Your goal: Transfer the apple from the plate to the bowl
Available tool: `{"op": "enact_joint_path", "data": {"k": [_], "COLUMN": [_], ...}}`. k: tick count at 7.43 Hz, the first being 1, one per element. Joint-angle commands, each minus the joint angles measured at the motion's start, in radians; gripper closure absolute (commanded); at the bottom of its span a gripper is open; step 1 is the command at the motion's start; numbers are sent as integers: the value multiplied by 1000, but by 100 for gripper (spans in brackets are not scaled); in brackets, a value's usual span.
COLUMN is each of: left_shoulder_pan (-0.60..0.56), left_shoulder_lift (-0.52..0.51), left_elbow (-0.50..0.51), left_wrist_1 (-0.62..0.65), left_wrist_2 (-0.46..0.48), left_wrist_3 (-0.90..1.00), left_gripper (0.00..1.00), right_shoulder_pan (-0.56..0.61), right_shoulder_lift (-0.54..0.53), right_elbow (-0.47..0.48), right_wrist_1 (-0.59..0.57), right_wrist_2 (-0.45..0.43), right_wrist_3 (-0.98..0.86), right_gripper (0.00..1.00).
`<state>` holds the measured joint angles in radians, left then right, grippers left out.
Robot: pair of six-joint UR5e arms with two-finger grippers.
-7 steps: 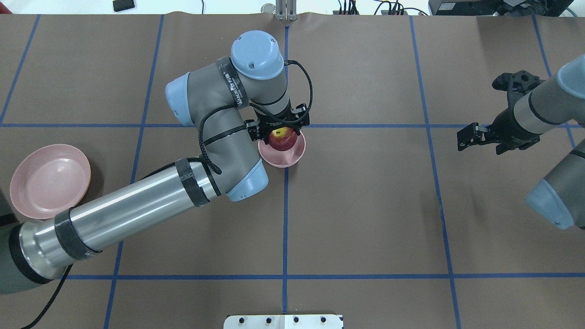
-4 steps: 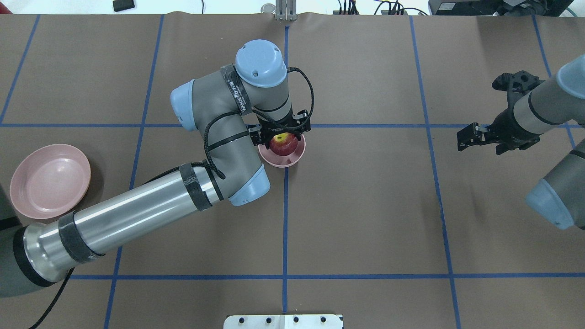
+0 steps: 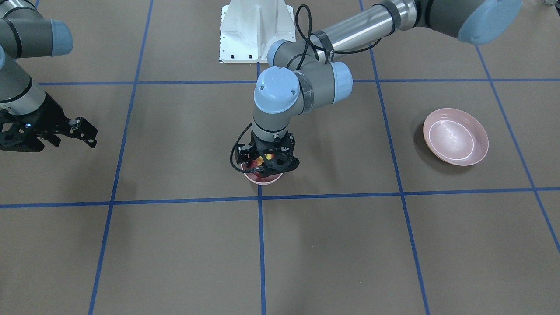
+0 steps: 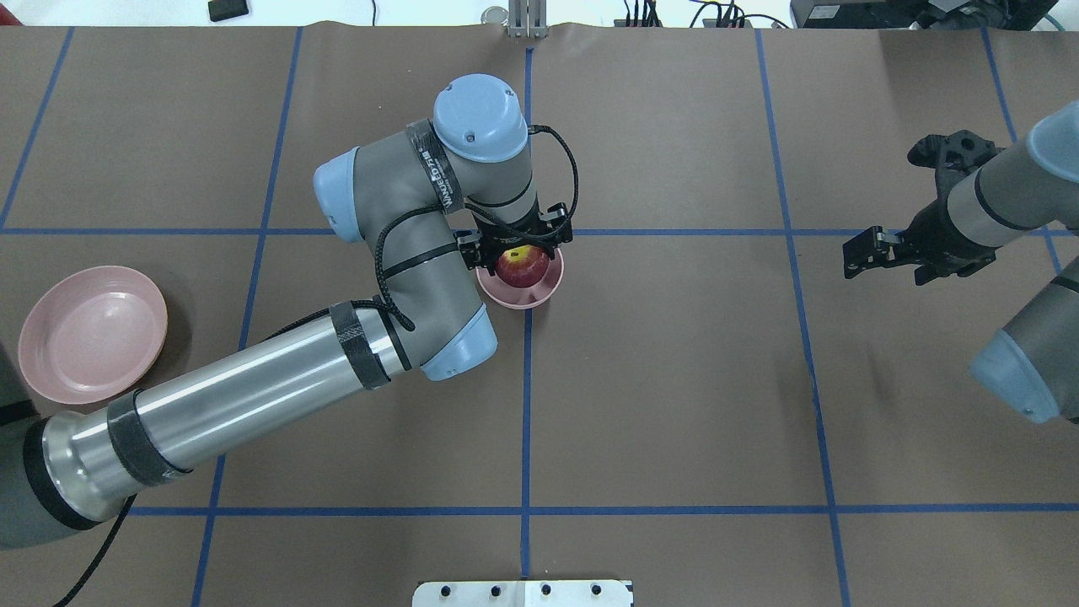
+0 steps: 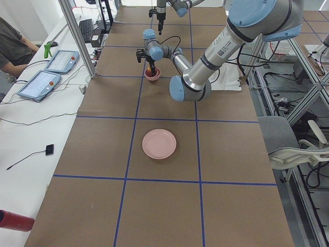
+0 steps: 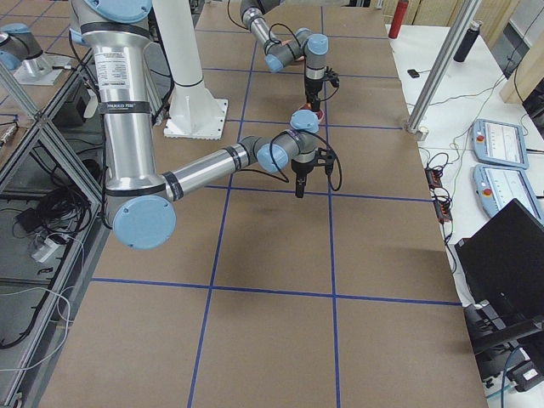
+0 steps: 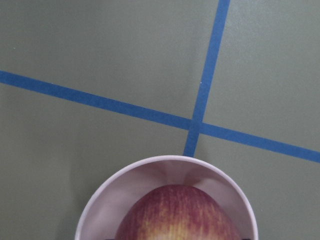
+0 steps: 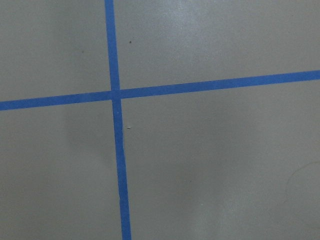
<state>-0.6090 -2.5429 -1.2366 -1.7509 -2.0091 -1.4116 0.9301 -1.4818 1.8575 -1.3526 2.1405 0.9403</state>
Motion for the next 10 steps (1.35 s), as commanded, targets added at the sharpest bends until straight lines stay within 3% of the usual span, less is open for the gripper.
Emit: {"op": "enact_joint_path", "data": {"k": [1,3,5,6,9,10], "left_shoulder_pan": [0,-9,-66,-130,-291,-367], "left_shoulder_lift": [0,6,207,314,620,726], "left_elbow": [-4,-79,-379,-465,-673,-682], "left_wrist_1": [2,10,34,34,140,116], "left_wrist_2": [0,0,1,-6,-14,-75], "left_wrist_3": [-1,-6,2,40,548,695], "left_gripper": [3,3,3,3,3,3], "right_shoulder_pan": [1,13,88,139,249,275], "right_shoulder_lift": [0,0,-6,-27,-58,-60], "right_elbow": [2,6,6,6,-1,-4], "right_wrist_1": [1,1,6,6,-5,-8], "right_wrist_2": [1,2,53,93,127,127], "right_wrist_3": [0,0,-55,-116,-268,-290], "right_gripper": [0,0,0,0,0,0]}}
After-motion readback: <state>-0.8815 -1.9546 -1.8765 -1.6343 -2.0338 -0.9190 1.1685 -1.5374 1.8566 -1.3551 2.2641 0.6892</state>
